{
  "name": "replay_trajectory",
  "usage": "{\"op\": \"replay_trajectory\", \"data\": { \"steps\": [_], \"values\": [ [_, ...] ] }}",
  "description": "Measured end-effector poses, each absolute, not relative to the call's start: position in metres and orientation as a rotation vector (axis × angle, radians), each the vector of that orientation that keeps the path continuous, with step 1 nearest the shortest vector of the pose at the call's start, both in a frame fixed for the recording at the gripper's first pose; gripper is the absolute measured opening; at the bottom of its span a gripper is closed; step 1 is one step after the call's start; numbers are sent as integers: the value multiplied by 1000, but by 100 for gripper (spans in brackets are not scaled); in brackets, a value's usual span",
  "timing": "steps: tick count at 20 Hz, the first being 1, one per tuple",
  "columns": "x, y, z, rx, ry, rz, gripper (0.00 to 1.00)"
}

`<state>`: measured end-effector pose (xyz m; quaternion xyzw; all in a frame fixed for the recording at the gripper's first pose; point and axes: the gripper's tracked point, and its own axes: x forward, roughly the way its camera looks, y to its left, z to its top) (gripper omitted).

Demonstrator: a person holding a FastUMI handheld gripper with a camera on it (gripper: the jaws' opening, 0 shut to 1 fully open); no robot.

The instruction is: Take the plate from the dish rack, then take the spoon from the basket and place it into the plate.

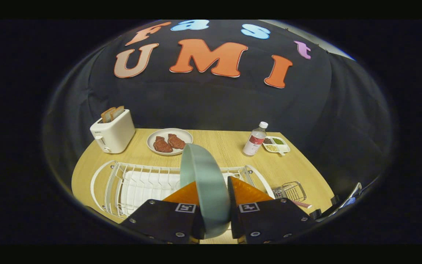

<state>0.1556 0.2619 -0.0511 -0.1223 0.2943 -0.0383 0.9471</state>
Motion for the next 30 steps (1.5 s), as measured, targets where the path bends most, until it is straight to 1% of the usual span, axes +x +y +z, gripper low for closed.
{"op": "replay_trajectory", "data": {
  "steps": [9,15,19,23,26,30],
  "values": [
    [108,226,-42,-83,595,-11,28],
    [59,194,-49,146,599,61,28],
    [20,180,-70,317,630,118,28],
    [-10,163,-99,429,640,129,28],
    [-32,169,-121,541,652,195,28],
    [-52,169,-164,604,690,190,28]
  ]
}}
